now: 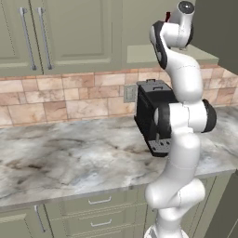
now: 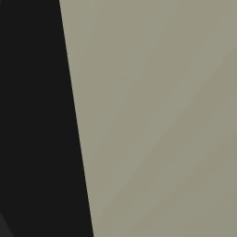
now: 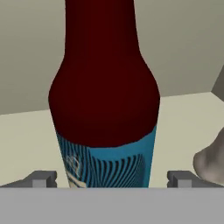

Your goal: Get the candle and the beer from the cabinet and move them to the dining counter.

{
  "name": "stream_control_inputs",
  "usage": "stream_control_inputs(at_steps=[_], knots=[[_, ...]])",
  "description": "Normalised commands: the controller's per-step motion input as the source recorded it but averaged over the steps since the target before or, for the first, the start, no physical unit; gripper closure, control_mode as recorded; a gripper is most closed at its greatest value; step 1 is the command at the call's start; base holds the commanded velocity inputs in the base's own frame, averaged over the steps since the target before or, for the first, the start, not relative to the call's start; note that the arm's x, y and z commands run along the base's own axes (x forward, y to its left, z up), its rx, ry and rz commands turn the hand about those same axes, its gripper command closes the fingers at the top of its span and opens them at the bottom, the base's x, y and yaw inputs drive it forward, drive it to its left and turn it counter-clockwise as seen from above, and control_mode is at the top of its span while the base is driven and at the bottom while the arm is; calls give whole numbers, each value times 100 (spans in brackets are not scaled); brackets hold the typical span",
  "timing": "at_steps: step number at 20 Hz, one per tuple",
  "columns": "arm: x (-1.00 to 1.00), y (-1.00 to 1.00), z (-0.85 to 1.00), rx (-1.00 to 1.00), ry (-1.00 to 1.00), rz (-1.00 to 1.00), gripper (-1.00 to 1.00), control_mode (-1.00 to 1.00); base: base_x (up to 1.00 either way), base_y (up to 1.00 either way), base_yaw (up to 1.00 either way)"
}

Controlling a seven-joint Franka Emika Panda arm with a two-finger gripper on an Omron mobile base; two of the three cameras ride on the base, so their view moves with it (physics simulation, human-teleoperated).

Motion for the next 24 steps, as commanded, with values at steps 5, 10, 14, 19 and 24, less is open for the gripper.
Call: stream_control_inputs(at_steps=[5, 10, 14, 19, 24], knots=[[4, -1, -8, 0, 0, 0, 100, -100, 0, 0, 0], [-9, -9, -4, 1, 0, 0, 100, -100, 0, 0, 0], [-41, 1, -4, 5, -7, 0, 100, -100, 0, 0, 0], [-65, 12, -10, 6, -18, 0, 100, -100, 0, 0, 0], [-76, 17, -13, 1, -24, 0, 100, -100, 0, 0, 0]])
